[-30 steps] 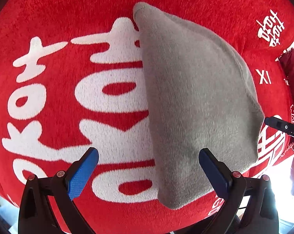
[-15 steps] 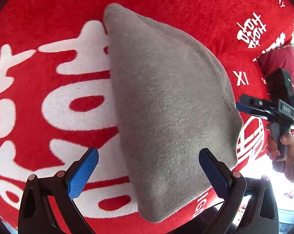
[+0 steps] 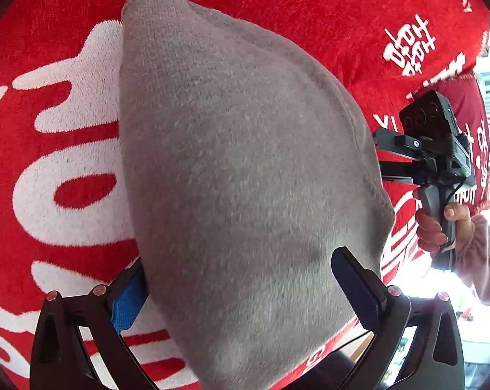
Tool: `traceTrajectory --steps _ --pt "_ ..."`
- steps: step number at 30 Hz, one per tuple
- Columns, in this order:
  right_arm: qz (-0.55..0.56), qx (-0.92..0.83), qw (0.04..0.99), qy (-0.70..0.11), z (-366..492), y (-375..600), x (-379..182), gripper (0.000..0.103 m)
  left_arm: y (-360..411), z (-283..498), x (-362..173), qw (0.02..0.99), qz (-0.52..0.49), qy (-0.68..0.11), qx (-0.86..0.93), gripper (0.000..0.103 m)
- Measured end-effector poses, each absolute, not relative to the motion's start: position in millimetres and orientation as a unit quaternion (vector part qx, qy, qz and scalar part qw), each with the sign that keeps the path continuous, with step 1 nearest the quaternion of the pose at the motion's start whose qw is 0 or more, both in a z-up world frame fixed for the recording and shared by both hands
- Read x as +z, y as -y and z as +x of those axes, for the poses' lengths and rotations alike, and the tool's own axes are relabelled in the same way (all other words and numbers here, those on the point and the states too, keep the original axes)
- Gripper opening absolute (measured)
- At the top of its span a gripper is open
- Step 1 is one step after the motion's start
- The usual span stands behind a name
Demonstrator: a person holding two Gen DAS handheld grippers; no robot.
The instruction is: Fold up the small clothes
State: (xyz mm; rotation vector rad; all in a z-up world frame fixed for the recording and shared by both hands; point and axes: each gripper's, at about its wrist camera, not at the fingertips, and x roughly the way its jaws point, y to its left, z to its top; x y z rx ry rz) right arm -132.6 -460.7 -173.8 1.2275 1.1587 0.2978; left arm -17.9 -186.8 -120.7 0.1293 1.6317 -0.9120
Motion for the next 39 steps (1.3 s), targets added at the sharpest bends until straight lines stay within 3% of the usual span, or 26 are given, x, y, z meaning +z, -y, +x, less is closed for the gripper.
traceTrajectory --steps 7,9,10,11,15,16,30,39 --pt "0.549 0.157 0.653 -0.497 -109.8 446.9 -181.2 0.08 191.5 -18.5 -127.0 0.603 0.056 -0.694 -0.39 0.103" --pt "0.557 0.134 0.648 -0.501 -116.5 450.2 -180.5 0.063 193.7 -21.3 -126.6 0.608 0.064 -0.689 -0.388 0.101" --pt "0.559 0.118 0.642 -0.512 -119.3 450.0 -181.9 0.047 193.7 -22.4 -126.0 0.615 0.067 -0.686 -0.384 0.097" --pt "0.562 0.116 0.639 -0.512 -119.5 450.8 -182.8 0.042 192.9 -23.0 -124.3 0.62 0.068 -0.68 -0.385 0.088" --pt "0.563 0.113 0.651 -0.496 -121.4 443.7 -160.7 0.036 175.0 -17.1 -110.2 0.629 0.025 -0.668 -0.397 0.053" --pt "0.568 0.113 0.651 -0.491 -120.4 439.4 -154.4 0.036 169.4 -14.5 -106.2 0.626 0.007 -0.669 -0.401 0.051" --pt "0.578 0.121 0.657 -0.468 -118.4 345.2 -69.3 0.035 78.9 -28.6 -36.9 0.643 -0.02 -0.627 -0.439 0.051" --pt "0.578 0.154 0.638 -0.485 -96.2 244.6 -88.8 0.035 -27.8 -20.9 -44.3 0.675 0.01 -0.631 -0.383 0.051"
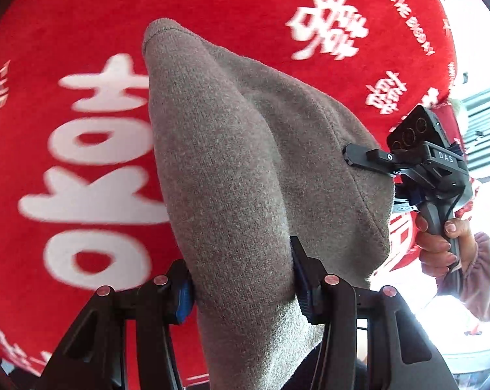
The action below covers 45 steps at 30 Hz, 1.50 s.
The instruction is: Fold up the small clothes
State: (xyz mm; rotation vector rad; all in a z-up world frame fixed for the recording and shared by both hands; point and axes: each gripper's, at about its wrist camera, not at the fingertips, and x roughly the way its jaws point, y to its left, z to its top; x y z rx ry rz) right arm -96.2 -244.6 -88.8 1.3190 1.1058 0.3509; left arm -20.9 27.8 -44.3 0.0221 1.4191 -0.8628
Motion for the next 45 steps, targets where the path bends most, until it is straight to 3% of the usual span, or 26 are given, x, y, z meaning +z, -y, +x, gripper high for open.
traceTrajectory --steps 5,10,12,16,18,20,21,23,31,35,39,40,41,42,43,45 --pt "0.541 0.142 0.64 -0.527 -80.7 209.8 -119.5 0.036 -61.3 -14.5 -78.1 0.69 0.037 -0.64 -0.336 0.051" --pt "0.474 0.078 0.665 -0.573 -83.4 206.2 -123.9 0.042 -85.4 -17.7 -82.8 0.714 0.043 -0.633 -0.295 0.061" --pt "0.436 0.045 0.678 -0.59 -86.8 204.9 -116.2 0.048 -89.5 -22.2 -77.0 0.726 0.067 -0.627 -0.274 0.08" --pt "0.344 -0.01 0.7 -0.626 -99.4 199.9 -94.5 0.059 -94.9 -29.1 -60.2 0.746 0.092 -0.611 -0.25 0.081" --pt "0.306 -0.033 0.716 -0.627 -106.5 194.4 -76.2 0.061 -91.7 -29.9 -52.3 0.755 0.104 -0.606 -0.229 0.103" --pt "0.288 -0.04 0.735 -0.612 -115.3 185.6 -56.4 0.061 -94.0 -31.1 -44.3 0.763 0.105 -0.6 -0.218 0.103" --pt "0.285 -0.036 0.745 -0.602 -116.7 178.6 -47.5 0.059 -95.6 -31.3 -41.2 0.764 0.101 -0.6 -0.215 0.103" --pt "0.285 -0.012 0.763 -0.581 -121.3 162.1 -35.4 0.022 -98.5 -31.3 -37.3 0.765 0.096 -0.601 -0.211 0.103" --pt "0.267 -0.019 0.738 -0.62 -121.3 122.3 -82.7 0.016 -113.2 -29.6 -31.6 0.768 0.067 -0.604 -0.202 0.103" --pt "0.276 -0.029 0.735 -0.618 -128.1 128.1 -76.5 0.016 -116.1 -32.5 -23.7 0.77 0.072 -0.6 -0.203 0.103" --pt "0.275 -0.046 0.723 -0.633 -135.3 126.9 -58.3 0.023 -115.8 -38.4 -10.8 0.771 0.085 -0.599 -0.199 0.103" --pt "0.274 -0.053 0.719 -0.637 -137.8 126.2 -50.9 0.034 -116.1 -39.6 -6.7 0.771 0.085 -0.599 -0.2 0.103" --pt "0.271 -0.058 0.717 -0.64 -139.3 124.4 -47.1 0.056 -116.2 -42.4 -0.3 0.772 0.085 -0.597 -0.202 0.103" --pt "0.265 -0.066 0.716 -0.642 -142.0 122.9 -37.8 0.065 -116.5 -44.2 4.6 0.773 0.085 -0.595 -0.202 0.103" --pt "0.264 -0.069 0.718 -0.64 -144.2 121.7 -30.4 0.07 -117.0 -46.7 11.3 0.775 0.085 -0.593 -0.202 0.103" --pt "0.267 -0.074 0.722 -0.634 -149.7 118.0 -9.0 0.071 -119.1 -50.6 24.2 0.774 0.075 -0.593 -0.208 0.103"
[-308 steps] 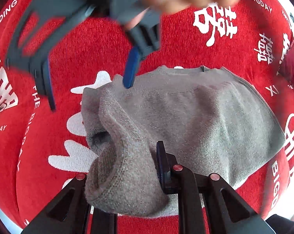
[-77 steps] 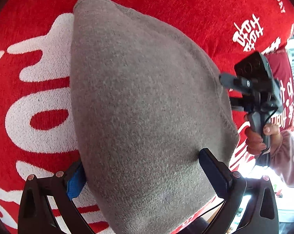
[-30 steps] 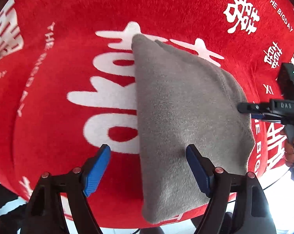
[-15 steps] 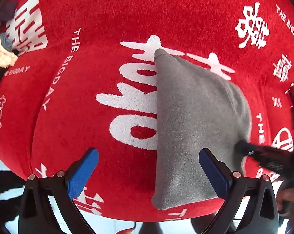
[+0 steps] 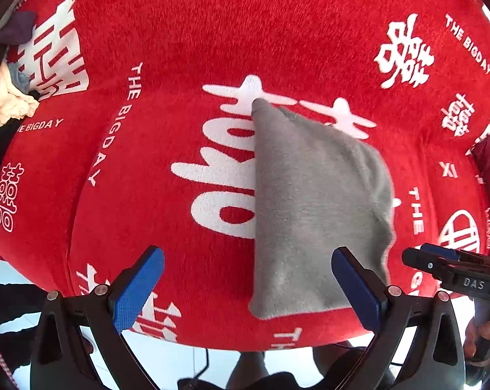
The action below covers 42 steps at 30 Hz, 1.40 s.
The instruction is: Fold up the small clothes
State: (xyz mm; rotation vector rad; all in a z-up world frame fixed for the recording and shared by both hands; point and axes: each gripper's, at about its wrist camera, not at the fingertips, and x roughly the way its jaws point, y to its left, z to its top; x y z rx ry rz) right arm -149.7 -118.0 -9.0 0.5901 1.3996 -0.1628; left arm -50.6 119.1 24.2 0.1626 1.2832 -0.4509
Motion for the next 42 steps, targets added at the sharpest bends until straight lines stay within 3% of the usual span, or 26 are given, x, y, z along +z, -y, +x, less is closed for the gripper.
traceTrajectory --steps 2,9,12,42 --pt "0.264 -0.082 0.723 -0.634 -153.5 113.8 9.9 0.08 -120.5 -53.2 35.0 0.772 0.07 -0.595 -0.212 0.103" --pt "0.239 -0.134 0.737 -0.618 -163.3 97.1 72.9 0.086 -120.8 -62.9 73.7 0.754 0.088 -0.617 -0.21 0.103" --pt "0.236 -0.143 0.749 -0.602 -167.2 90.2 93.2 0.103 -119.6 -67.4 82.8 0.752 0.099 -0.616 -0.212 0.103" --pt "0.204 -0.152 0.728 -0.637 -171.8 83.1 116.4 0.103 -106.5 -88.6 112.5 0.761 0.157 -0.603 -0.178 0.103"
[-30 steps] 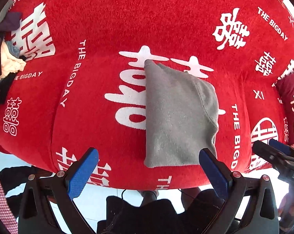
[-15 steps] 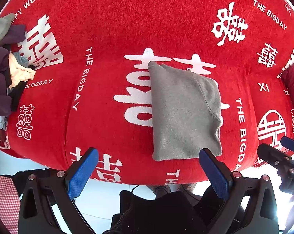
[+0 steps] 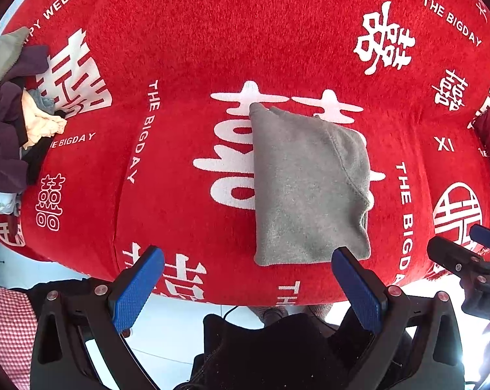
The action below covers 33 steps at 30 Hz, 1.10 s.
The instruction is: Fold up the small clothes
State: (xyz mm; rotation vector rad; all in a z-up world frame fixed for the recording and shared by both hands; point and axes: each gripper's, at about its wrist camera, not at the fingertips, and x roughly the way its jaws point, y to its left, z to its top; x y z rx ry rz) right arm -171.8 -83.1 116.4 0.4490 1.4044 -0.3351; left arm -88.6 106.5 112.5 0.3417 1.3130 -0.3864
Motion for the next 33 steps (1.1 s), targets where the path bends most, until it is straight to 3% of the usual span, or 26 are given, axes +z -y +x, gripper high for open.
traceTrajectory --steps 33 --pt "0.196 -0.16 0.724 -0.642 -165.7 73.1 113.9 0.103 -121.7 -79.0 105.6 0.756 0.144 -0.614 -0.177 0.103"
